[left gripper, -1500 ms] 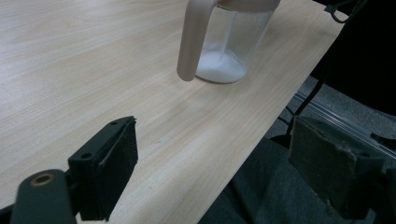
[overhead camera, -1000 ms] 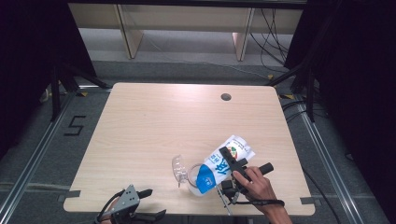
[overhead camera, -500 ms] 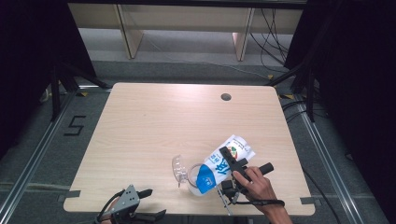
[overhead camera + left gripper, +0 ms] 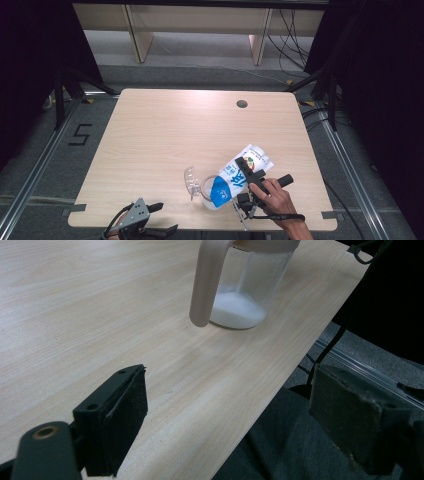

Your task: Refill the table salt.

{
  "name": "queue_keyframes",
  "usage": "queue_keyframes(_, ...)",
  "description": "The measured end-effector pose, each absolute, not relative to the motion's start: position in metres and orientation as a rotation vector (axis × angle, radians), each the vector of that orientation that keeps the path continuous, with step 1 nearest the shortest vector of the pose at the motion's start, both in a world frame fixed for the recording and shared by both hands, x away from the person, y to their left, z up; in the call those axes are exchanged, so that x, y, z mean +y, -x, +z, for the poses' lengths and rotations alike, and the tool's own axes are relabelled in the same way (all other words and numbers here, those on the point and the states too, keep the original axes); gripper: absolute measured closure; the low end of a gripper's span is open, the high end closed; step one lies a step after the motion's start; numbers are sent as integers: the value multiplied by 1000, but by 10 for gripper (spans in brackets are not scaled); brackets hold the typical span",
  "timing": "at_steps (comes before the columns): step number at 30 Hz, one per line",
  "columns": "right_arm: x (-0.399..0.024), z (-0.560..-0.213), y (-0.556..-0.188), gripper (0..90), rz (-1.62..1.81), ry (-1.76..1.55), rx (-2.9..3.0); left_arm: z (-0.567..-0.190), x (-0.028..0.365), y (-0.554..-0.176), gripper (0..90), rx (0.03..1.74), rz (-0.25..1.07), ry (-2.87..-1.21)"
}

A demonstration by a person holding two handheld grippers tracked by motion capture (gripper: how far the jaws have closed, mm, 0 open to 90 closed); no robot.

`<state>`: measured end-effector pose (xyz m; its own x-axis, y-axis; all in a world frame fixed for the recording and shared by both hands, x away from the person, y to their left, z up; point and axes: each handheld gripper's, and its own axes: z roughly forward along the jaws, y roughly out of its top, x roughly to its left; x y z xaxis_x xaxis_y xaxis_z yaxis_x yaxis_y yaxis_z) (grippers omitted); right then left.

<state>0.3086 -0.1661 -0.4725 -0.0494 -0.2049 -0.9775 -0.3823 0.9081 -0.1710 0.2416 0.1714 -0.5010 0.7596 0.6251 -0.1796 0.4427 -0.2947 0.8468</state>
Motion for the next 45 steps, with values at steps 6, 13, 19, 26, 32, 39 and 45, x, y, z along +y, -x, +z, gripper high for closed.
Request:
queue_keyframes(6, -165, -470, -309, 559, 152, 498, 1603, -501, 172, -241, 151, 812, 226, -1940)
queue_keyframes(13, -166, -470, -309, 559, 149, 472, 1618, -501, 172, -242, 151, 810, 226, -1939)
queue_keyframes(19, -166, -471, -309, 561, 136, 491, 1606, -501, 171, -242, 151, 809, 226, -1937)
queue_keyframes(26, -165, -471, -309, 563, 127, 499, 1603, -501, 170, -240, 151, 822, 207, -1904)
queue_keyframes(32, -167, -472, -309, 564, 145, 479, 1606, -501, 169, -240, 151, 824, 209, -1904)
queue_keyframes(39, -166, -471, -309, 565, 134, 493, 1594, -501, 170, -240, 151, 824, 212, -1912)
queue_keyframes(45, -167, -472, -308, 570, 127, 485, 1609, -501, 170, -240, 151, 824, 212, -1912)
